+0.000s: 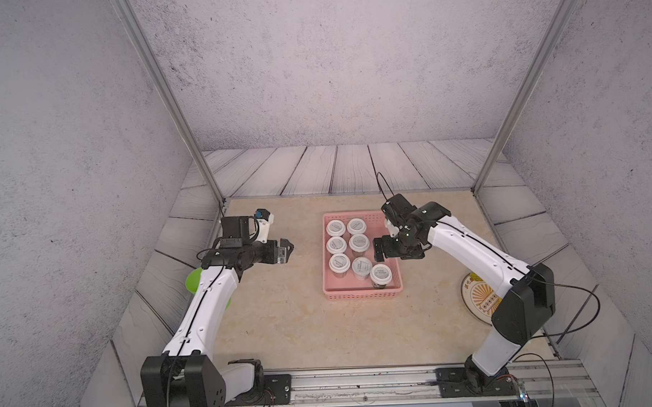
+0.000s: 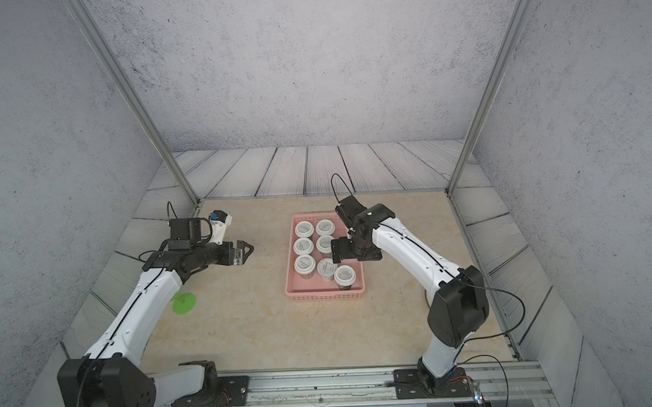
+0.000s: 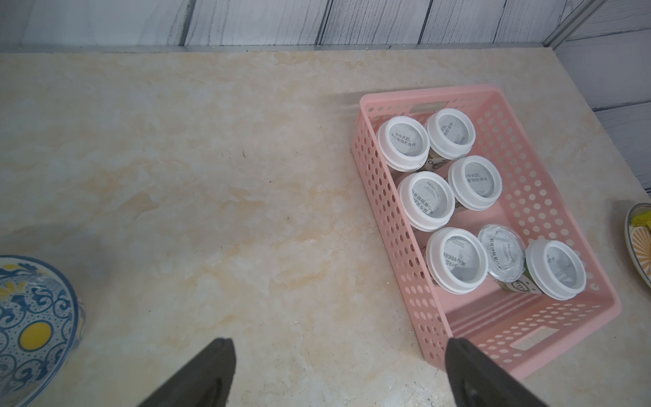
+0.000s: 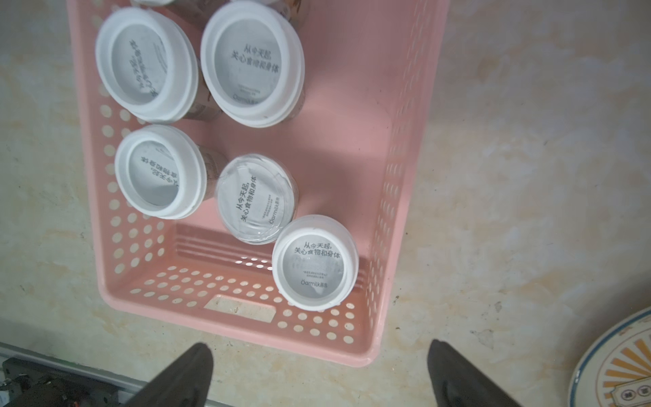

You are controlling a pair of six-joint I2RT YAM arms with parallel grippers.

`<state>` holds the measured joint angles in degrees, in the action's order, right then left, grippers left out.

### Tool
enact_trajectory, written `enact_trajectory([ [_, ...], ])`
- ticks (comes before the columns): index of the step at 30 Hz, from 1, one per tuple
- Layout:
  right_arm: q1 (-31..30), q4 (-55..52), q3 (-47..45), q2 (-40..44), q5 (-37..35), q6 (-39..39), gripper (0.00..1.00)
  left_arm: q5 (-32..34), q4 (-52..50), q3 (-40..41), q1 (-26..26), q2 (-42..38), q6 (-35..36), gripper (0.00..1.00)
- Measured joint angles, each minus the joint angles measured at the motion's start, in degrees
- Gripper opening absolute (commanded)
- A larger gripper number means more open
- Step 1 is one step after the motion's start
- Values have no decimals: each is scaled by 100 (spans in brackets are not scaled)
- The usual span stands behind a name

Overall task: Put the yogurt in the basket
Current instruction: Place the yogurt in the basket, then reset both arms

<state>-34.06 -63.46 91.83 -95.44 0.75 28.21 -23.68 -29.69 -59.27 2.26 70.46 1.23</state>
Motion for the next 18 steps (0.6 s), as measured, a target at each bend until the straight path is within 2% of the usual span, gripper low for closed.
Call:
enact_trajectory([
  [11,72,44,94,293,-1198,-529,100,640,413,424,-2,-2,61,98],
  [18,387,774,-595,992,-1921,-872,100,826,1091,592,-2,55,267,99],
])
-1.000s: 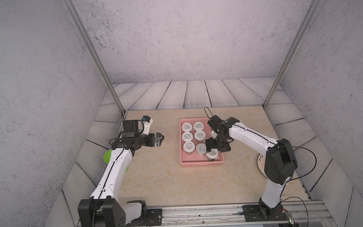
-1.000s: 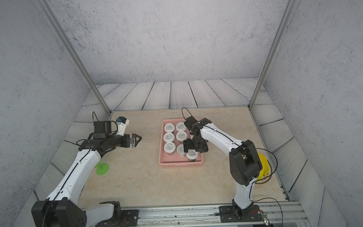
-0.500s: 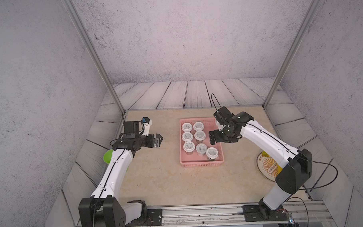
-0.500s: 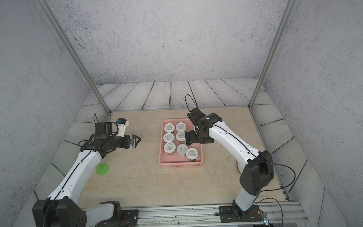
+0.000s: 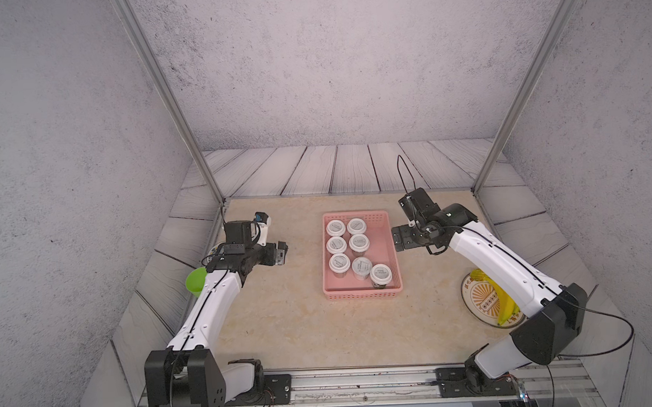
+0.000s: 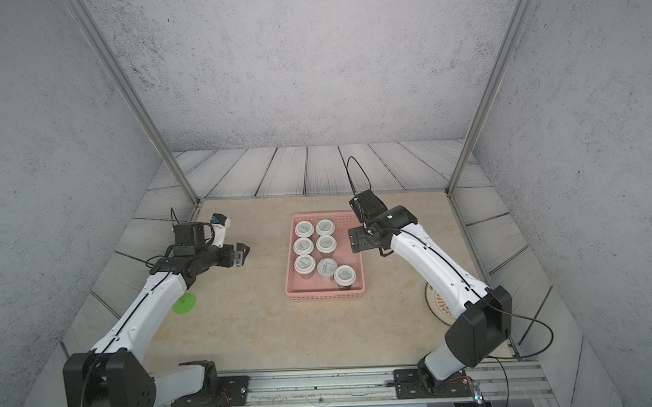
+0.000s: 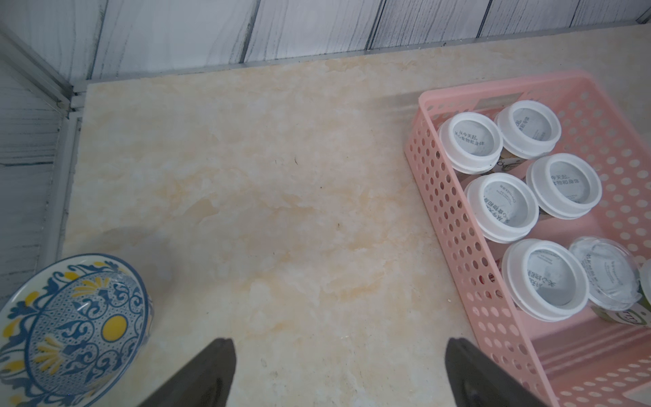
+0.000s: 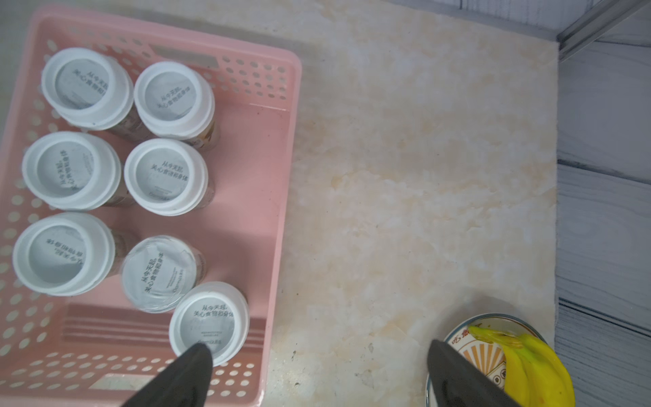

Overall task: Put the yogurt in the basket
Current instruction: Reset both arms

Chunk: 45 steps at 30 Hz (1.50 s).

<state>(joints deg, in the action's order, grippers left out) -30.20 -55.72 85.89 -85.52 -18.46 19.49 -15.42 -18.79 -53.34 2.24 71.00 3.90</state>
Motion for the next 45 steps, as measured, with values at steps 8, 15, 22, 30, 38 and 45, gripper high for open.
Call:
enact_trajectory([
  [8,291,1985,-1893,1261,-706,-826,99,153,1309,684,-4,350,46,98],
  [15,656,3585,-3167,1810,-1139,-1626,100,520,2610,1449,-20,623,63,98],
  [22,1097,4813,-4118,2013,-1270,-1784,100,809,3882,2004,-24,1045,81,98],
  [30,1436,5895,-4725,1648,-1274,-1805,100,1049,4791,2227,-24,1298,52,98],
  [38,1687,7049,-5298,1099,-1257,-1808,100,1582,5930,2730,-24,1539,-162,98],
  [45,1963,7735,-5595,870,-1110,-1716,100,1932,6004,2778,-26,1676,-306,98],
])
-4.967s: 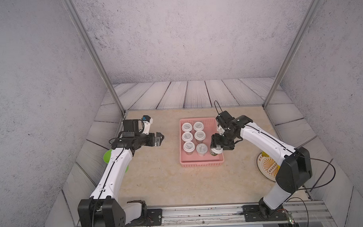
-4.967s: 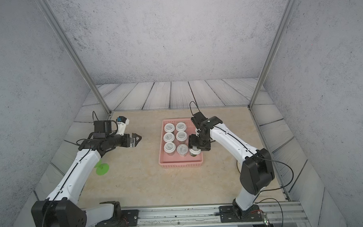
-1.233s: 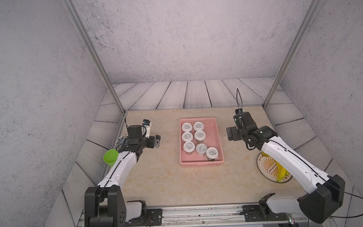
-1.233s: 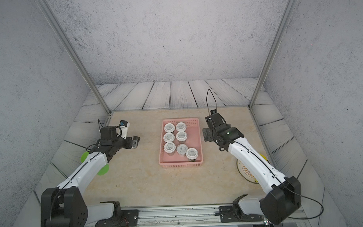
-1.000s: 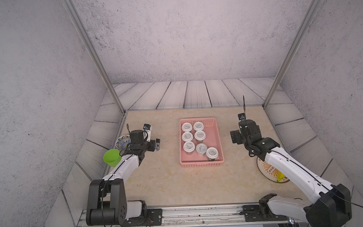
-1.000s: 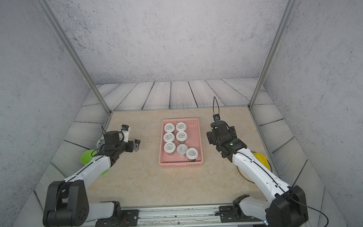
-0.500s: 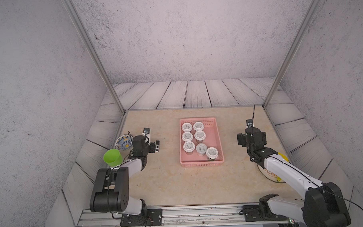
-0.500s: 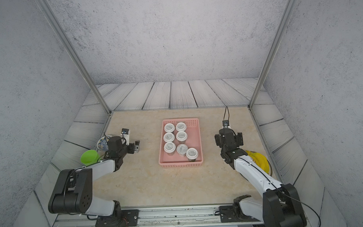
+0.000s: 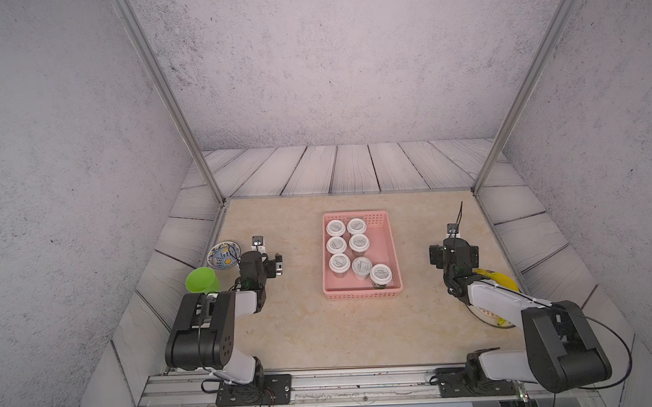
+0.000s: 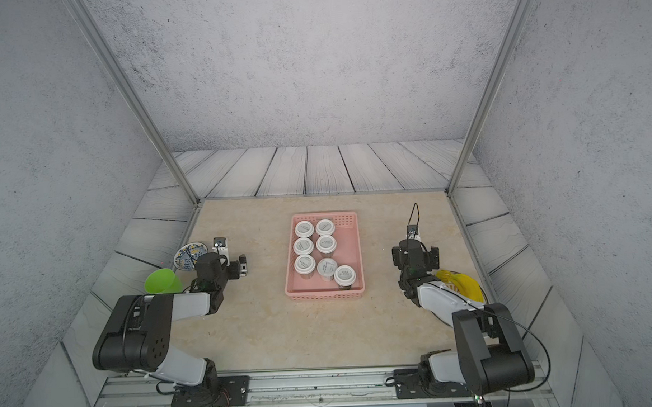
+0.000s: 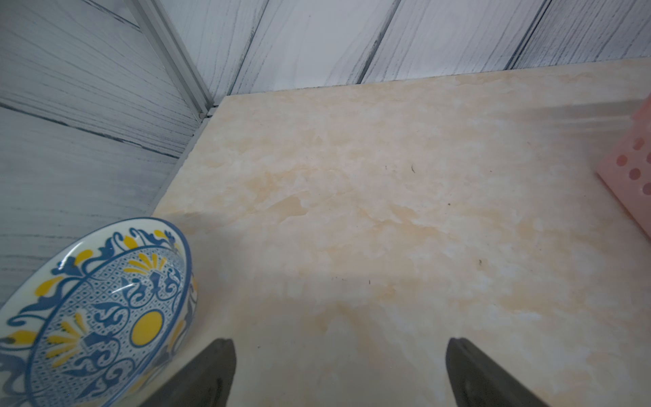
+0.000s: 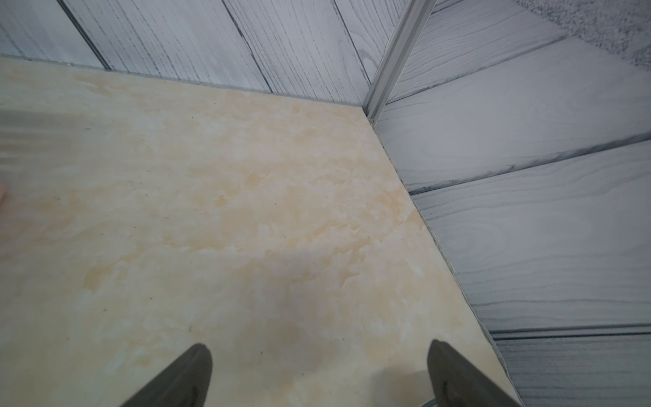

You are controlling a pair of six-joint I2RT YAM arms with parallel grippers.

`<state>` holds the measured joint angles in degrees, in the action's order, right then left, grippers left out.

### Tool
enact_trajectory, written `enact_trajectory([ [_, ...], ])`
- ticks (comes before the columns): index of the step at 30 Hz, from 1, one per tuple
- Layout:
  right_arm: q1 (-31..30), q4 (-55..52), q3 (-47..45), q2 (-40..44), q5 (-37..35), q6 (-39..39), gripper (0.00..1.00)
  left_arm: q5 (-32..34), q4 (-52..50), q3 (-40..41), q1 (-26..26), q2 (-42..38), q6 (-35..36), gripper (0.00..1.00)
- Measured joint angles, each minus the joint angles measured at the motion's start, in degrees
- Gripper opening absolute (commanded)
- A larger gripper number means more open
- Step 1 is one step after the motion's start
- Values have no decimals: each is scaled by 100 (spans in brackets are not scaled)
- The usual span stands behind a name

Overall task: Put the yogurt in the basket
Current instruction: Reset both arms

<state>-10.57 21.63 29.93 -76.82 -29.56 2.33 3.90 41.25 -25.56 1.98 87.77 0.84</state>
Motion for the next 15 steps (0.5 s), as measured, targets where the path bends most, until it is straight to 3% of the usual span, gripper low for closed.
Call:
enact_trajectory([
  [15,105,398,-79,-85,221,87,100,114,129,0,2,0,-68,98],
])
